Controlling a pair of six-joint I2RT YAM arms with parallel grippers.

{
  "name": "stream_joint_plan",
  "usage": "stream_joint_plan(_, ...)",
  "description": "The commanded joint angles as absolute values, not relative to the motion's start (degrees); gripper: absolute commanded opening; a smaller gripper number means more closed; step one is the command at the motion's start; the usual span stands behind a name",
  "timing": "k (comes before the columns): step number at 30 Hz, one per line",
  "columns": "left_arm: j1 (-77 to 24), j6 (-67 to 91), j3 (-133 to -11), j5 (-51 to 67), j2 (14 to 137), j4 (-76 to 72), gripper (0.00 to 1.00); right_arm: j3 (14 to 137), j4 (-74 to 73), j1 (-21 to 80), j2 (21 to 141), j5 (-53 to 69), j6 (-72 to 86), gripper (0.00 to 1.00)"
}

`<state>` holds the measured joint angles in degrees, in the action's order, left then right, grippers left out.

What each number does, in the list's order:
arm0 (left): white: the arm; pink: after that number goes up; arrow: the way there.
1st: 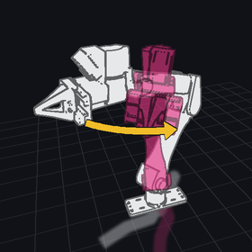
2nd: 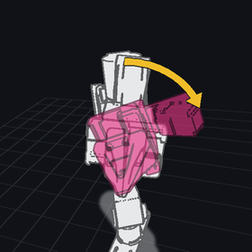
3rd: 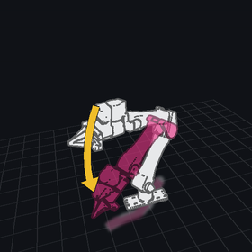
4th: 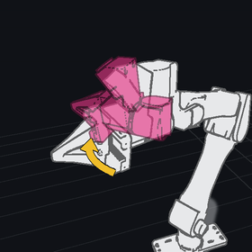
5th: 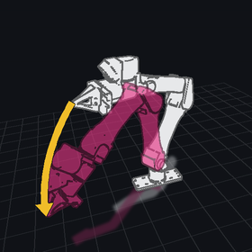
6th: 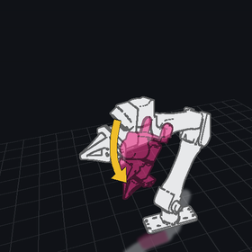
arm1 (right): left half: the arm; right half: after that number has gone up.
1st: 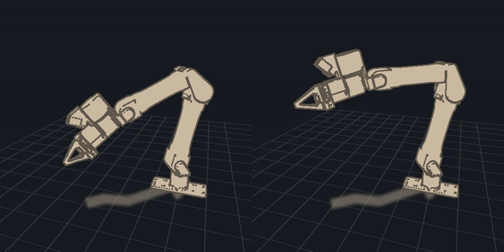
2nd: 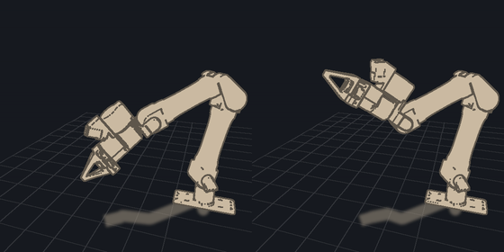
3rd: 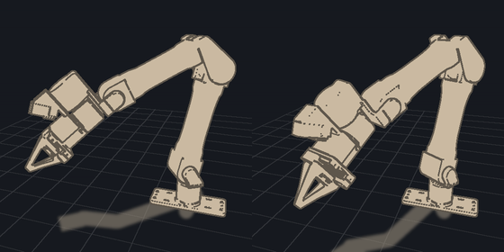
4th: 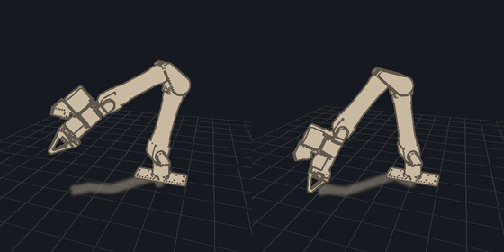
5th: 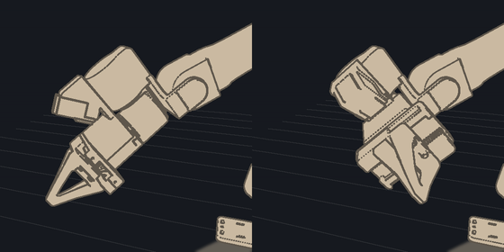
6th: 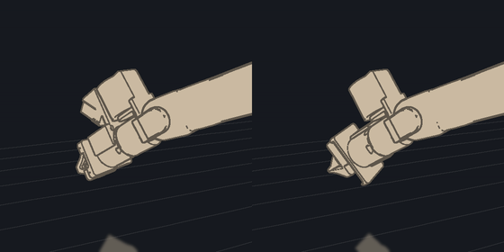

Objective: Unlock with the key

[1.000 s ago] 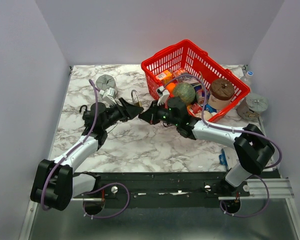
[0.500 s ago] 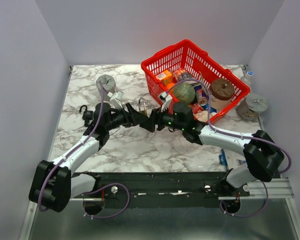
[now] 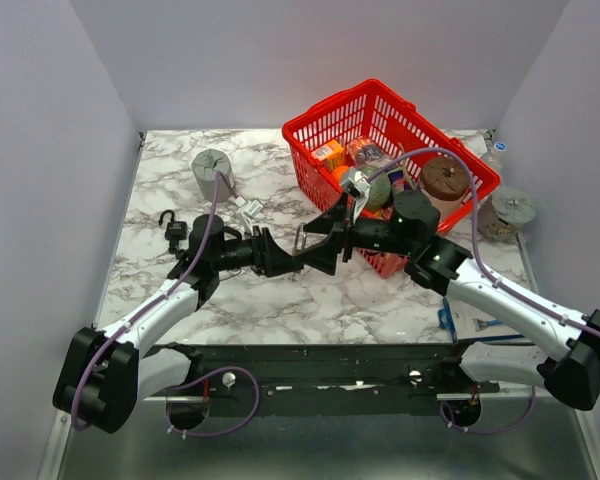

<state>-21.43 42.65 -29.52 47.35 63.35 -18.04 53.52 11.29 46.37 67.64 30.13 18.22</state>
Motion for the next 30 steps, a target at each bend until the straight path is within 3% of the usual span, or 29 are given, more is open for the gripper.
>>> stream_joint_plan(1,-25.0,50.1,-28.0,66.0,63.0,-37.2,0.00,59.8,0.2,45.9,65.5,39.0,8.9,0.94)
stream_joint_plan(9,-28.3,54.4,-28.3,70.3,64.1,-42.8,0.00,62.8,-12.6,45.8,65.0,44.2,-2.5,0.94)
stream_joint_plan(19,-28.3,56.8,-27.8,71.2,63.4,-46.3,0.00,58.0,-13.8,45.9,62.7,47.2,-5.5,0.94)
stream_joint_plan(22,-28.2,57.2,-27.7,71.2,63.1,-47.5,0.00,57.7,-13.6,45.9,64.0,45.7,-5.6,0.89)
stream_joint_plan(26,-28.3,57.4,-27.5,70.9,62.7,-48.1,0.00,57.6,-13.7,45.8,65.7,44.3,-5.5,0.74)
stream_joint_plan(30,-28.3,57.3,-27.4,70.9,62.4,-48.1,0.00,57.1,-13.7,45.9,66.3,42.5,-5.4,0.68)
